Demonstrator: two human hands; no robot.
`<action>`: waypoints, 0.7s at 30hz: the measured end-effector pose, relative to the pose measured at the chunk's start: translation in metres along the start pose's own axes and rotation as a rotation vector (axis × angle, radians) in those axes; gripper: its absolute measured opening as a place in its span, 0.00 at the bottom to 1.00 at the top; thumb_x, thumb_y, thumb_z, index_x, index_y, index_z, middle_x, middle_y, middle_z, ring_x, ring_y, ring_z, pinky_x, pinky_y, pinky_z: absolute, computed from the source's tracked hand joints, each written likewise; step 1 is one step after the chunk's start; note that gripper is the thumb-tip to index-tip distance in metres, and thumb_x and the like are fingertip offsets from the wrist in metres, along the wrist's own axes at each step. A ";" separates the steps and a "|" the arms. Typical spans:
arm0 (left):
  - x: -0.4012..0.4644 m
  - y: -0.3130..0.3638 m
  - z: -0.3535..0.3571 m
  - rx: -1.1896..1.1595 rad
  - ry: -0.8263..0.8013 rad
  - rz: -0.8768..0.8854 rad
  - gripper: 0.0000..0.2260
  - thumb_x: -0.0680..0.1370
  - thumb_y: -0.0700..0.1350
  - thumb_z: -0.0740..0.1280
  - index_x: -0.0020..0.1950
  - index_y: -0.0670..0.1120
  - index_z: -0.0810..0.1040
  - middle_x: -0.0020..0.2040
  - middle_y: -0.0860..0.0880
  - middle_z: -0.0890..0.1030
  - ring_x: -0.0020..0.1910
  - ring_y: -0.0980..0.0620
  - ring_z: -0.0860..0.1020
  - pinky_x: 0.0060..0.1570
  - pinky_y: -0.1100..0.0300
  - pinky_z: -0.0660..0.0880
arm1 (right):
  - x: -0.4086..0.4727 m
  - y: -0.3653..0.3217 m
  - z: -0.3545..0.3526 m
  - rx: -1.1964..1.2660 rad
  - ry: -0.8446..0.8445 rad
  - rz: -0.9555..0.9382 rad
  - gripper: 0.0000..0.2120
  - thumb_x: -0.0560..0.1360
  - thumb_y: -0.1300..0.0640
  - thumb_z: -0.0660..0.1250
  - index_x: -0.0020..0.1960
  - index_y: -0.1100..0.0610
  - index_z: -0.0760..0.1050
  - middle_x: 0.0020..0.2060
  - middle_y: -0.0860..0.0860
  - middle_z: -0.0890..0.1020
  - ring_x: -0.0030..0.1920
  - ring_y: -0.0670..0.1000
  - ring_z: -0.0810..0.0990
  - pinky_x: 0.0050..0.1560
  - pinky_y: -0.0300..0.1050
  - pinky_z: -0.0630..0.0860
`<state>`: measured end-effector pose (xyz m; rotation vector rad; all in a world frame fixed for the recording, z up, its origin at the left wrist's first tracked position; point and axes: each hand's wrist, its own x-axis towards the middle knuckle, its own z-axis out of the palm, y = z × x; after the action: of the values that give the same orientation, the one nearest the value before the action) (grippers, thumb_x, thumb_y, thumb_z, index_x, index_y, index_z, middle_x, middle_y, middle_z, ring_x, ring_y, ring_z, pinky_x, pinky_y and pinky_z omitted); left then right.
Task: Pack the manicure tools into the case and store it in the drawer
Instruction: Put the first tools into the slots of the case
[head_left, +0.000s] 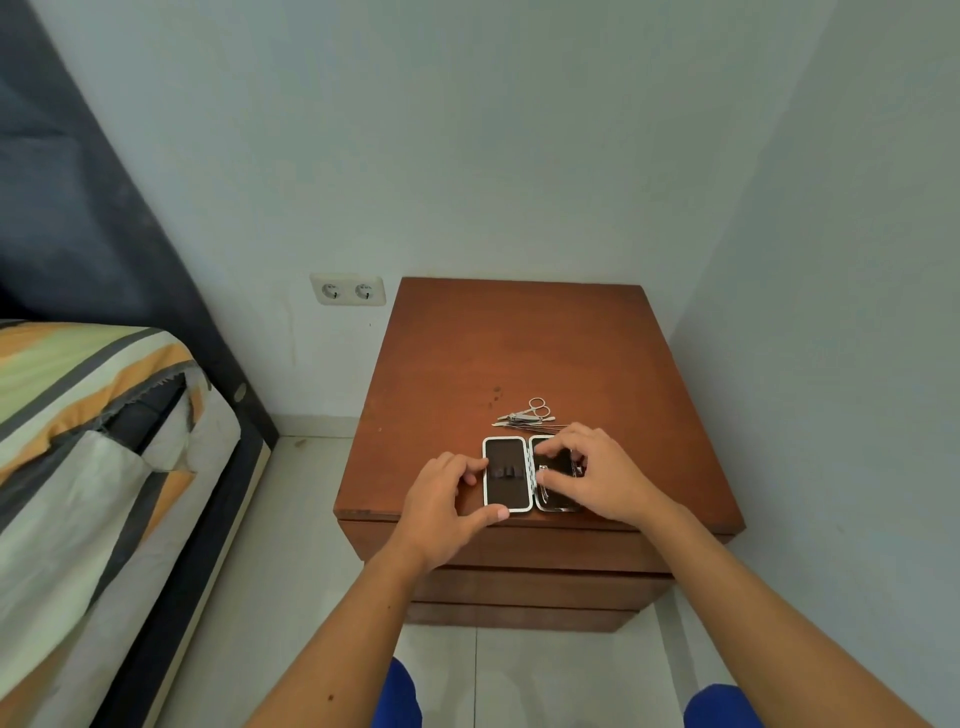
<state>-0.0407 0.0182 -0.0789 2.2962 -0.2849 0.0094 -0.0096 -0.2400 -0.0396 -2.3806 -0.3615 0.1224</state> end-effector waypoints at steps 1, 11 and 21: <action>0.000 0.000 0.000 -0.001 0.003 0.005 0.26 0.71 0.60 0.78 0.66 0.56 0.76 0.54 0.60 0.75 0.54 0.62 0.72 0.51 0.63 0.73 | 0.008 -0.003 0.000 0.008 0.059 0.005 0.11 0.76 0.48 0.76 0.58 0.44 0.83 0.51 0.40 0.81 0.51 0.42 0.74 0.51 0.38 0.69; 0.001 -0.003 0.002 0.001 -0.002 0.011 0.27 0.71 0.62 0.77 0.67 0.56 0.75 0.54 0.61 0.74 0.55 0.63 0.71 0.51 0.64 0.73 | 0.087 -0.023 0.012 -0.214 0.069 0.091 0.11 0.84 0.54 0.66 0.62 0.49 0.85 0.55 0.49 0.77 0.59 0.54 0.77 0.63 0.53 0.75; 0.001 -0.005 0.001 0.009 0.005 0.025 0.27 0.71 0.63 0.77 0.67 0.56 0.75 0.55 0.60 0.75 0.56 0.63 0.71 0.50 0.67 0.71 | 0.077 -0.016 0.011 -0.177 0.109 -0.028 0.04 0.82 0.53 0.69 0.54 0.49 0.82 0.49 0.41 0.79 0.53 0.48 0.74 0.55 0.47 0.71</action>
<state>-0.0391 0.0203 -0.0827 2.3010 -0.3119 0.0293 0.0588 -0.1993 -0.0362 -2.5430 -0.3666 -0.0551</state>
